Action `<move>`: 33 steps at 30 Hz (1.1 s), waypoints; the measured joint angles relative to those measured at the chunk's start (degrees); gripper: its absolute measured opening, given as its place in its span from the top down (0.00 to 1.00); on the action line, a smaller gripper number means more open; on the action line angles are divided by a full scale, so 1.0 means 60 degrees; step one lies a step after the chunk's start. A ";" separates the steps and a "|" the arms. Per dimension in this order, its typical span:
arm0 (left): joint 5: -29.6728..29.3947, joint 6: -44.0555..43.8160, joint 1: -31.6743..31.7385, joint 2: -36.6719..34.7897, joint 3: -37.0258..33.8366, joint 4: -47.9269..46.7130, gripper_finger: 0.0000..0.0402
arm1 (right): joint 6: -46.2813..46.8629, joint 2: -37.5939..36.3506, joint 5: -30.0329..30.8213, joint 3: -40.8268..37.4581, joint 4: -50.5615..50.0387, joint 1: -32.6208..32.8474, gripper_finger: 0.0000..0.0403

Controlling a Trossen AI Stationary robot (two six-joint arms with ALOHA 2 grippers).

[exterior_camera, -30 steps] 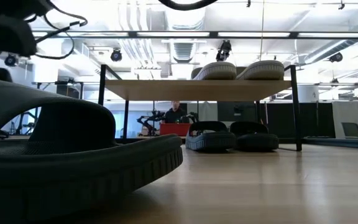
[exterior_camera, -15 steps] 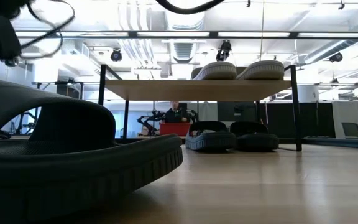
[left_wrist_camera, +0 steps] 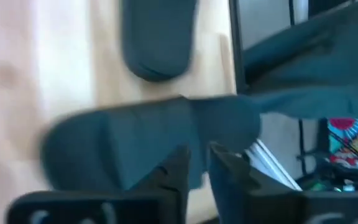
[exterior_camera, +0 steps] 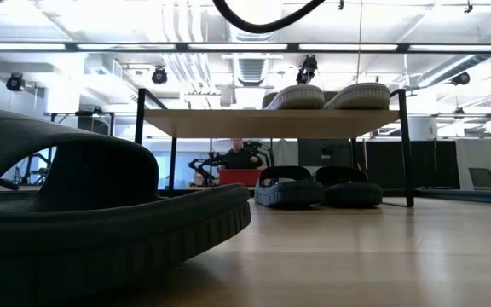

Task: Pick and place slides into the shelf
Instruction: Put the black slipper under the shelf

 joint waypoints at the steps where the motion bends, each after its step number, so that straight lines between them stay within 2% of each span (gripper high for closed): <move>1: 0.0000 -0.0281 -0.0305 0.0228 0.0021 0.0246 0.93 | -0.0104 0.0000 -0.0003 -0.0004 0.0000 0.0000 0.71; 4: -0.0187 -0.1132 -0.1102 0.0926 0.0166 0.1156 0.99 | -0.0495 0.0000 -0.0117 -0.0012 -0.0044 0.0000 0.72; 7: -0.1059 -0.1914 -0.1702 0.1634 0.0463 0.1500 0.99 | -0.0778 0.0004 -0.0176 -0.0015 -0.0276 0.0000 0.73; 11: -0.2276 -0.2434 -0.2272 0.2542 0.0995 0.1271 1.00 | -0.0304 0.0004 -0.0217 -0.0015 -0.1623 0.0000 0.74; 13: -0.2783 -0.2562 -0.2556 0.3113 0.1504 0.0416 1.00 | -0.0201 0.0004 -0.0329 -0.0015 -0.2288 0.0000 0.73; 17: -0.3699 -0.3191 -0.3073 0.4482 0.3128 -0.2649 0.99 | -0.0923 -0.0056 -0.0897 -0.0019 -0.3121 0.0000 0.68; 20: -0.3866 -0.3693 -0.3305 0.5488 0.4304 -0.4242 0.96 | -0.1796 -0.0112 -0.0977 -0.0015 -0.3362 0.0004 0.63; 29: -0.3904 -0.3723 -0.3508 0.7975 0.6215 -0.4647 0.76 | -0.3733 -0.0111 -0.0879 -0.0095 -0.3833 0.0000 0.50; 33: -0.4032 -0.4512 -0.3502 0.8689 0.6650 -0.5753 0.70 | -0.3896 -0.0109 -0.0886 -0.0161 -0.4434 0.0000 0.48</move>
